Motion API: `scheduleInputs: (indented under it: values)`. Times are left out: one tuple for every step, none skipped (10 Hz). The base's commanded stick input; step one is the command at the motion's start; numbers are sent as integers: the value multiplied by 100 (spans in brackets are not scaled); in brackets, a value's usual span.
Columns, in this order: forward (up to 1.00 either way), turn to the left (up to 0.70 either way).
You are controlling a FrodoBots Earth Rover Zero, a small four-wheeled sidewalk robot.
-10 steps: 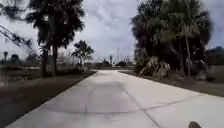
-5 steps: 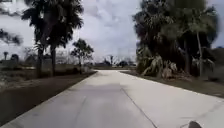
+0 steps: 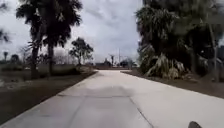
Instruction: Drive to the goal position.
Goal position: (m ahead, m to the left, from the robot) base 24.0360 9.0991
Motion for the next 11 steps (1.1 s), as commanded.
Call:
scheduleInputs:
  values:
    - [100, 4]
    - [100, 40]
    - [100, 11]
    - [100, 0]
    - [100, 0]
    - [100, 0]
    - [100, 0]
    - [100, 0]
    - [100, 0]
    - [100, 0]
    - [100, 0]
